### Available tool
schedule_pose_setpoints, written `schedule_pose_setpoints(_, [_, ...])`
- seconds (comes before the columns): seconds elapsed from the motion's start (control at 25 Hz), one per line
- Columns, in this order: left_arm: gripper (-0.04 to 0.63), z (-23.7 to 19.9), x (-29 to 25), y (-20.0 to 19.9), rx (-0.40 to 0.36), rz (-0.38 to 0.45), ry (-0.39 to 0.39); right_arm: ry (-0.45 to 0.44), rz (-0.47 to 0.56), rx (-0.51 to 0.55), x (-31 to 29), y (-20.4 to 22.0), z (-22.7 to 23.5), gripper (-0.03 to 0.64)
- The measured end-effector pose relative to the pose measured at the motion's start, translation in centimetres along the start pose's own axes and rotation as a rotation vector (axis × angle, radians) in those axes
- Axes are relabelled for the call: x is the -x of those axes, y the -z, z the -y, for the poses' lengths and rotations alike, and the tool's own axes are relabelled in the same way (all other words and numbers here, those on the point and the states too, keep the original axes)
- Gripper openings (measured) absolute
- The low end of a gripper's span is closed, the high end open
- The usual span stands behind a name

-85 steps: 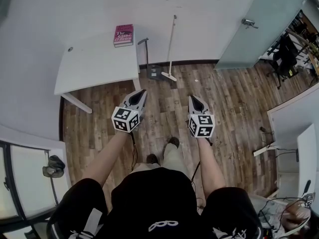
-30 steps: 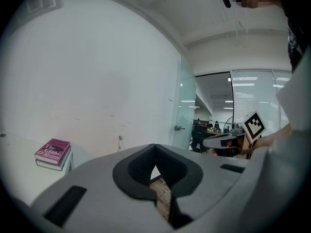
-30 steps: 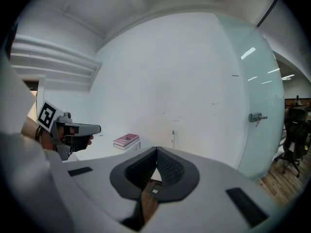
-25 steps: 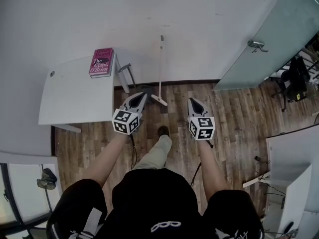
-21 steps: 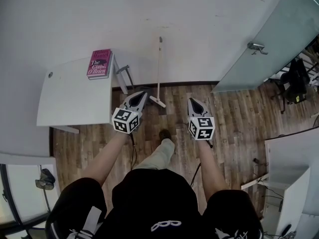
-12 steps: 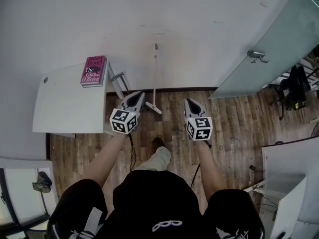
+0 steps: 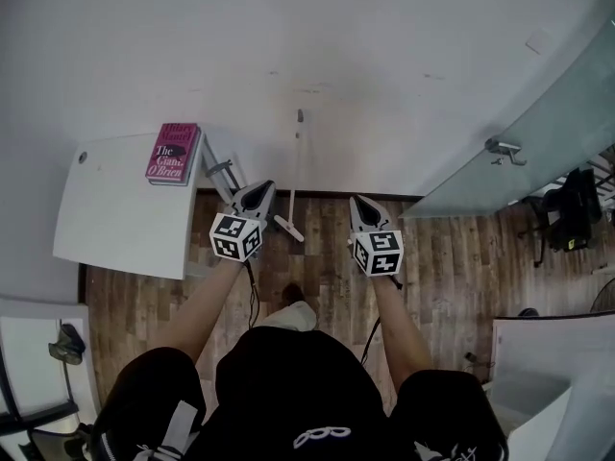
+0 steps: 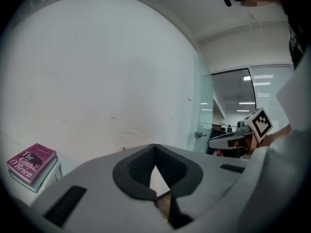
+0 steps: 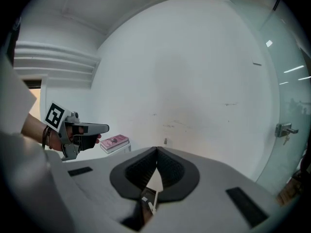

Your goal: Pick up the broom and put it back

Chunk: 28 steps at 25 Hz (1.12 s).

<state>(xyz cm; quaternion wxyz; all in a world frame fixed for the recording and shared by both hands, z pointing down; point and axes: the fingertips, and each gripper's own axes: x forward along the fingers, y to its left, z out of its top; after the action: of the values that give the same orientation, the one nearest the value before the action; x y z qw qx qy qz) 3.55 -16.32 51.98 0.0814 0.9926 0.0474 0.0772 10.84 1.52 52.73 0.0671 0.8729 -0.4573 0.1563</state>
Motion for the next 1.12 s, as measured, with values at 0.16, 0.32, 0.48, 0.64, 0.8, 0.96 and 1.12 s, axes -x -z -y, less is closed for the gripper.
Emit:
schedule_pose_setpoints(0.16, [0.021, -1.7, -2.6, -0.6, 0.01, 0.003, -0.029, -0.031, -0.008, 0.01, -3.4, -1.0, 1.7, 0.023])
schedule_pose_setpoints(0.32, [0.021, -3.6, -4.5, -0.9, 0.016, 0.0, -0.051, -0.058, -0.014, 0.016, -6.5, -1.9, 2.4, 0.023])
schedule_pose_setpoints(0.48, [0.021, -4.9, -5.6, -1.0, 0.029, 0.002, -0.081, -0.087, -0.025, 0.018, -8.9, -2.3, 2.6, 0.023])
schedule_pose_setpoints(0.64, [0.021, -5.5, -6.2, -1.0, 0.028, -0.008, -0.103, -0.114, -0.024, 0.013, -10.6, -2.6, 2.9, 0.023])
schedule_pose_setpoints(0.8, [0.021, -6.2, -6.6, -0.9, 0.03, -0.013, -0.133, -0.141, -0.025, 0.009, -12.5, -2.7, 3.5, 0.024])
schedule_pose_setpoints(0.96, [0.021, -7.0, -6.5, -0.1, 0.051, -0.018, -0.208, -0.201, -0.045, 0.021, -14.4, -2.1, 3.7, 0.023])
schedule_pose_setpoints(1.12, [0.021, -7.4, -7.5, 0.4, 0.068, -0.028, -0.284, -0.273, -0.063, 0.031, -16.6, -2.2, 4.7, 0.025])
